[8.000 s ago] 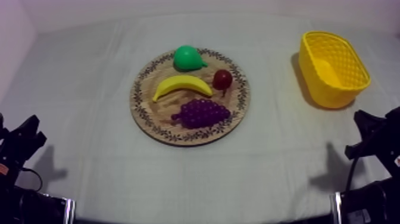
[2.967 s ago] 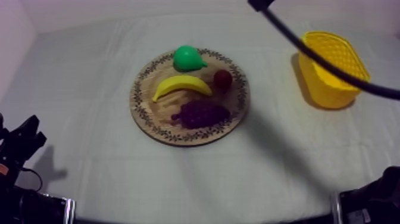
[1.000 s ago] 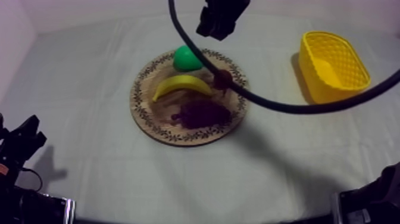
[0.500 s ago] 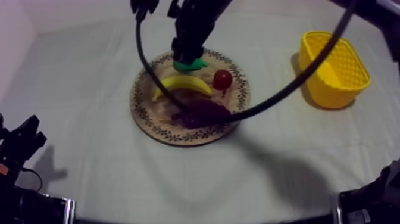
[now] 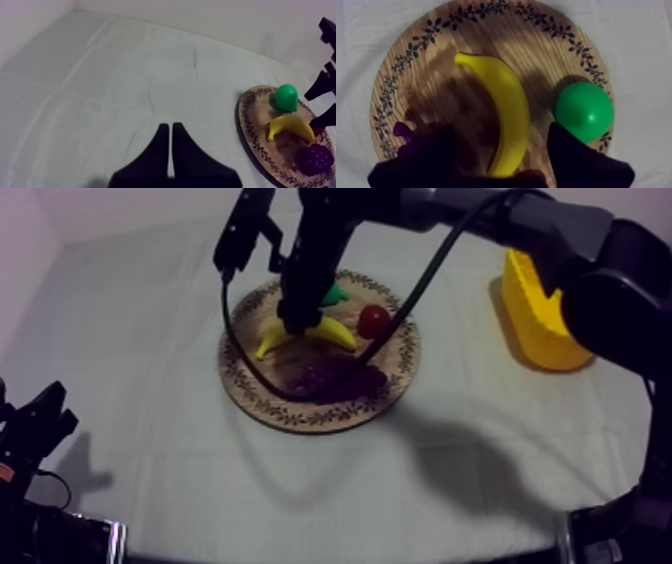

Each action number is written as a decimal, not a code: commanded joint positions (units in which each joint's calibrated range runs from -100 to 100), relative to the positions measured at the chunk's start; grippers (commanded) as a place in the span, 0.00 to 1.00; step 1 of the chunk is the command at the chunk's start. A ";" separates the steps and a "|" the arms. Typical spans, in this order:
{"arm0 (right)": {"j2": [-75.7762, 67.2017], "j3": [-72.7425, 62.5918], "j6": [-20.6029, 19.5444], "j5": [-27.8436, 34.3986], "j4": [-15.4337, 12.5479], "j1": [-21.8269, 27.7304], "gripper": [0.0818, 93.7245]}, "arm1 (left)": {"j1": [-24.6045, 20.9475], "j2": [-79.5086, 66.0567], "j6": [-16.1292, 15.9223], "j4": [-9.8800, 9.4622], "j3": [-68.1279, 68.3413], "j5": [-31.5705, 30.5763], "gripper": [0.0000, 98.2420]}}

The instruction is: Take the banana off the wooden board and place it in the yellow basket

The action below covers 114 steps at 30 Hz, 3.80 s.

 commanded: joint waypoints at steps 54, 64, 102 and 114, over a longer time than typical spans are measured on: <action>-2.80 -3.32 1.70 2.66 0.37 2.45 0.30 | -0.01 -0.05 0.01 0.00 -0.04 -0.01 0.00; -17.38 2.68 -0.38 1.10 4.11 8.06 0.29 | -0.01 -0.05 0.01 0.00 -0.04 -0.01 0.00; -38.73 43.33 -17.94 -4.68 13.55 32.48 0.27 | -0.01 -0.05 0.02 0.00 -0.04 -0.01 0.00; -34.45 47.97 -20.08 -8.10 11.45 35.42 0.25 | -0.01 -0.05 0.01 0.00 -0.04 -0.01 0.00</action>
